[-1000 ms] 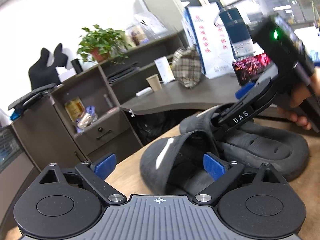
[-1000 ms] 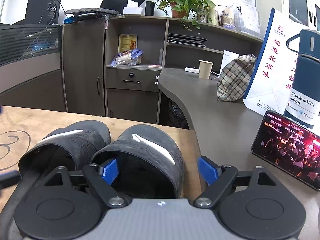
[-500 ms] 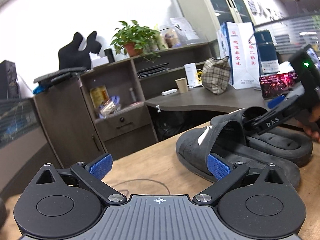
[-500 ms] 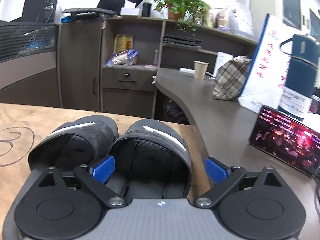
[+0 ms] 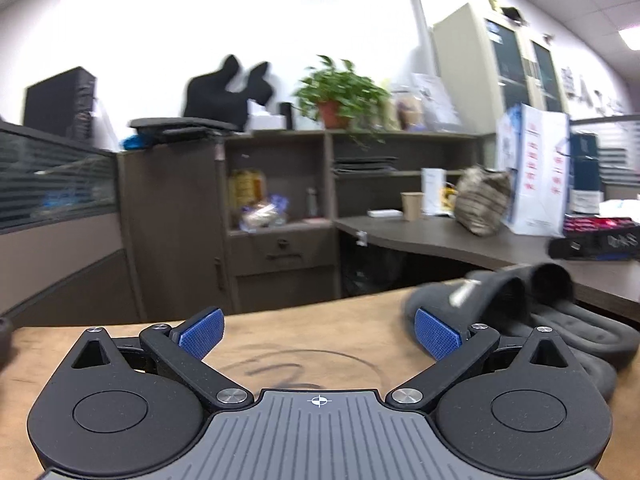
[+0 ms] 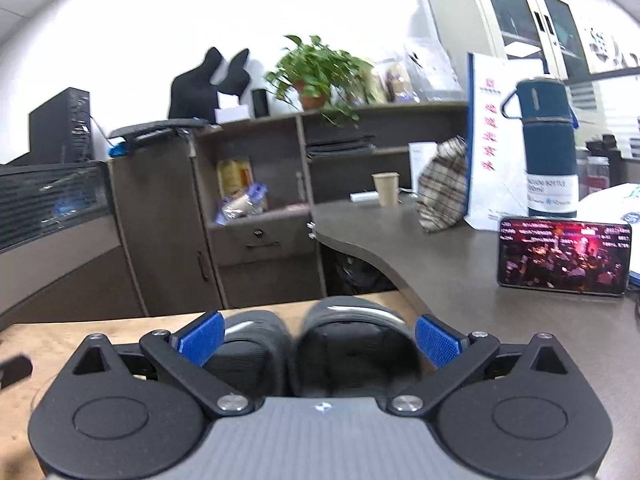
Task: Organize scattered shoes
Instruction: 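Lift both tools away and turn toward the grey slippers by the glass partition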
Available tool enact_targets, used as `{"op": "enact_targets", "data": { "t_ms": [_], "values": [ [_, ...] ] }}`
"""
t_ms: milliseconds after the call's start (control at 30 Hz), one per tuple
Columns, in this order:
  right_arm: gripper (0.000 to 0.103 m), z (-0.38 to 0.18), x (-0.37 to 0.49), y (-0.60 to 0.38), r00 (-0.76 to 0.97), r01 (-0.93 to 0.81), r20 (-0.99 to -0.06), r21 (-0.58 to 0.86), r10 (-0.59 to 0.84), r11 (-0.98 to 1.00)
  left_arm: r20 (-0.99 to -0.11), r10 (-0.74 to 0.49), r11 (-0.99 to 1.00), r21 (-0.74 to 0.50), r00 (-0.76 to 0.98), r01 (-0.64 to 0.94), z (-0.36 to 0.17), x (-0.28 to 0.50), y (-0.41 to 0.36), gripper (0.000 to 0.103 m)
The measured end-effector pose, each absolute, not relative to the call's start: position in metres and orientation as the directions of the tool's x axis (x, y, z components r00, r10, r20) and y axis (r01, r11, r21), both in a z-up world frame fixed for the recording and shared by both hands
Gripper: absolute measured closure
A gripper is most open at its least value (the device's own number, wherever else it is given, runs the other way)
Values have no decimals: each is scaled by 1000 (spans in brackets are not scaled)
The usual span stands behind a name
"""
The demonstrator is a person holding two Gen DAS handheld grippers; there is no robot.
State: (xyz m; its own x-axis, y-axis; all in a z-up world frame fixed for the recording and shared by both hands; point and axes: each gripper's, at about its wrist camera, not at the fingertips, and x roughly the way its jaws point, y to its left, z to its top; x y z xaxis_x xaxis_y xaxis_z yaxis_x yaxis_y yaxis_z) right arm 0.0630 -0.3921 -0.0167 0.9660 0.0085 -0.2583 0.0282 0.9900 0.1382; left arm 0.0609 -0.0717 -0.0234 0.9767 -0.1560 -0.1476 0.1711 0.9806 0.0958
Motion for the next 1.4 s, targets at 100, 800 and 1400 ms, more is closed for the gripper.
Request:
{"op": "enact_targets", "data": {
  "t_ms": [100,800,1400],
  "values": [
    [0,-16,59,-379,970,-4,-240,127,35,992,-124,-99,990,90,987,110,-18,56,-53,0],
    [0,-11,47,-311,976,-141,-142,150,162,979,-11,108,993,42,994,-108,-14,43,9,0],
    [0,-25,41,-241,964,-240,-76,167,255,956,39,54,979,195,998,-61,-25,31,-19,0]
  ]
}}
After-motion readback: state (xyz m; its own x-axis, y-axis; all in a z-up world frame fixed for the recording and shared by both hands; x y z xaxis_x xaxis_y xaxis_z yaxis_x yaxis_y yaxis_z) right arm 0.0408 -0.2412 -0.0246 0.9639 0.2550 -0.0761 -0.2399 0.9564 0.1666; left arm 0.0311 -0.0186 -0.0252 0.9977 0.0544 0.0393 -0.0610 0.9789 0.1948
